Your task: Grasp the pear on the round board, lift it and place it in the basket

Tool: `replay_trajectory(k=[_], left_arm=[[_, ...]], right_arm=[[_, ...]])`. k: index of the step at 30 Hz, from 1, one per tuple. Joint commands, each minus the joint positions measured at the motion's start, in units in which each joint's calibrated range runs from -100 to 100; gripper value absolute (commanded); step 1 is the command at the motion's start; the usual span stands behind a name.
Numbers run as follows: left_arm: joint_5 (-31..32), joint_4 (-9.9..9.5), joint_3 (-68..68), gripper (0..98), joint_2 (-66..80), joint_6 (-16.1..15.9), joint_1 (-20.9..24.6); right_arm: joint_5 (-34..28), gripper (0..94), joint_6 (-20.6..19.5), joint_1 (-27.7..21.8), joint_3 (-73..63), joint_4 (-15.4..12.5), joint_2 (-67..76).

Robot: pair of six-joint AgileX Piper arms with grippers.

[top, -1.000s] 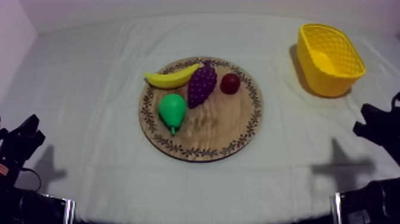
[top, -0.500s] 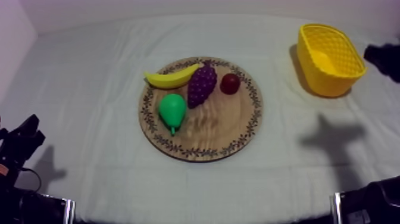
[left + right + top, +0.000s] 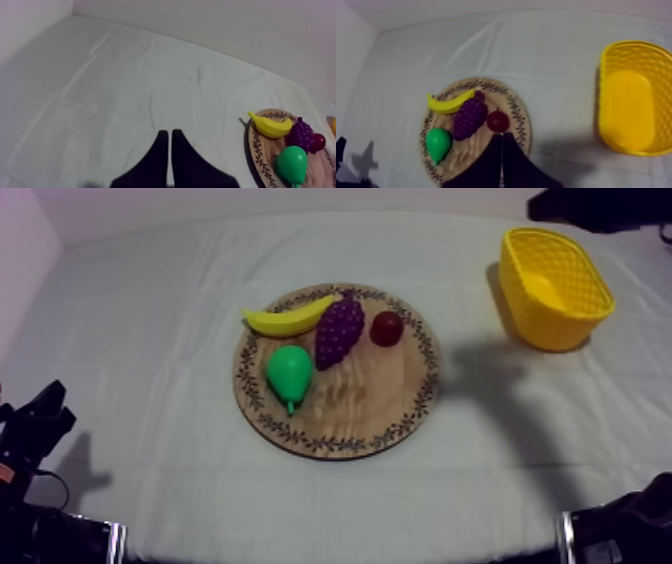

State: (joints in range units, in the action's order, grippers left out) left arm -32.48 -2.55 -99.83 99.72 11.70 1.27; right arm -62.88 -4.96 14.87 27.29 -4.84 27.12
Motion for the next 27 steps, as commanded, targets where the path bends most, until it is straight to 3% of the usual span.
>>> replay_trajectory(k=[1,11,20,27], left_arm=[[0.0,-0.01,0.1,0.1,0.0,0.0,0.0],[0.0,-0.01,0.1,0.1,0.0,0.0,0.0],[0.0,-0.01,0.1,0.1,0.0,0.0,0.0],[0.0,-0.01,0.1,0.1,0.0,0.0,0.0]], right_arm=[[-0.6,1.0,-0.4,3.3,-1.6,0.0,-3.8],[-3.0,1.7,-1.8,10.3,-8.3,-1.1,-16.1],[-9.0,1.2,-5.6,14.5,-18.7,-1.5,-27.4],[-13.0,1.5,-10.8,15.3,-28.7,-1.6,-37.4]])
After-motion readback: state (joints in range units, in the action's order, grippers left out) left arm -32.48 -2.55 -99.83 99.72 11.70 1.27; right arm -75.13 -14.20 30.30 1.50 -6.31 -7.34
